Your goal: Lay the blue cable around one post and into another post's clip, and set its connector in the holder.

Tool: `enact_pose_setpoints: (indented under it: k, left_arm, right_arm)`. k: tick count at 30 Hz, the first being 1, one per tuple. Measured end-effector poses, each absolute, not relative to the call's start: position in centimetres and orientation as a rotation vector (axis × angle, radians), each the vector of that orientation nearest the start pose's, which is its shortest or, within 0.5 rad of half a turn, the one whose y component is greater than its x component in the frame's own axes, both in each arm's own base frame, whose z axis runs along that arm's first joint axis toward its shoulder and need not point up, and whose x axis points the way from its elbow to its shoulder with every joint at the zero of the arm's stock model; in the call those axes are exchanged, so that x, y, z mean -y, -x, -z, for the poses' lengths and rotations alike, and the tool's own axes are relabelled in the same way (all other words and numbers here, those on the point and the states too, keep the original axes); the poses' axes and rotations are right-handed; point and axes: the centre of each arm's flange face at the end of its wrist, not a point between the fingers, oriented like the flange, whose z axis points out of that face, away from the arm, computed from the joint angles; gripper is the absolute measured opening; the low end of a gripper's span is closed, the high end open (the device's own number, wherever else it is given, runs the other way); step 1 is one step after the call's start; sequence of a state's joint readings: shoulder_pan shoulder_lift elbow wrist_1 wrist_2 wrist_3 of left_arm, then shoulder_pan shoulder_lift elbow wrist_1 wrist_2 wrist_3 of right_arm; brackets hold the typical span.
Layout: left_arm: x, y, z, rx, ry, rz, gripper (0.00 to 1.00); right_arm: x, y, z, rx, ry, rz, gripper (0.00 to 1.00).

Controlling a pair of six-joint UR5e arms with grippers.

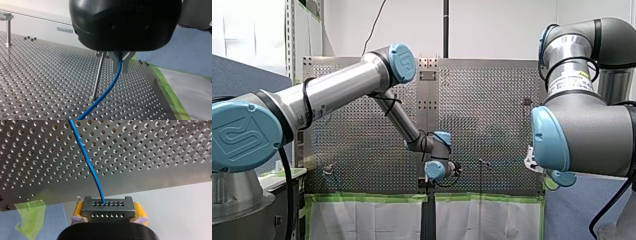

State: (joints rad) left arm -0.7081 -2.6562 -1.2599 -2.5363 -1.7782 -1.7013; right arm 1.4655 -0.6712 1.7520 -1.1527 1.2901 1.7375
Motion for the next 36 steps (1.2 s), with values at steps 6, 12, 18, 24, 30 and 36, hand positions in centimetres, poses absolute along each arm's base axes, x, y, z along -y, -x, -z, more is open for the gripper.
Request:
enact_pose_setpoints:
  k: [6,12,18,24,30,36]
  left_arm:
    - [56.5,-48.5,2.9,-1.722,-0.359,0.439,0.0]
    - [56.5,-48.3,3.2,-1.723,-0.365,0.442,0.0]
    - [56.4,-48.2,3.9,-1.731,-0.368,0.438,0.0]
    - [56.4,-48.4,3.9,-1.73,-0.364,0.439,0.0]
    - [56.3,-48.5,3.9,-1.73,-0.366,0.445,0.0]
    - [56.3,-48.5,4.0,-1.73,-0.369,0.448,0.0]
  right_arm:
    - [63.4,-9.5,1.2,1.187,-1.222,-1.482,0.0]
    - [63.3,-9.5,1.2,1.188,-1.222,-1.483,0.0]
    - [63.3,-9.5,1.2,1.187,-1.222,-1.485,0.0]
    - [63.4,-9.5,1.2,1.186,-1.223,-1.486,0.0]
    - [63.4,-9.5,1.1,1.185,-1.222,-1.487,0.0]
    - [63.3,-9.7,1.3,1.189,-1.229,-1.485,0.0]
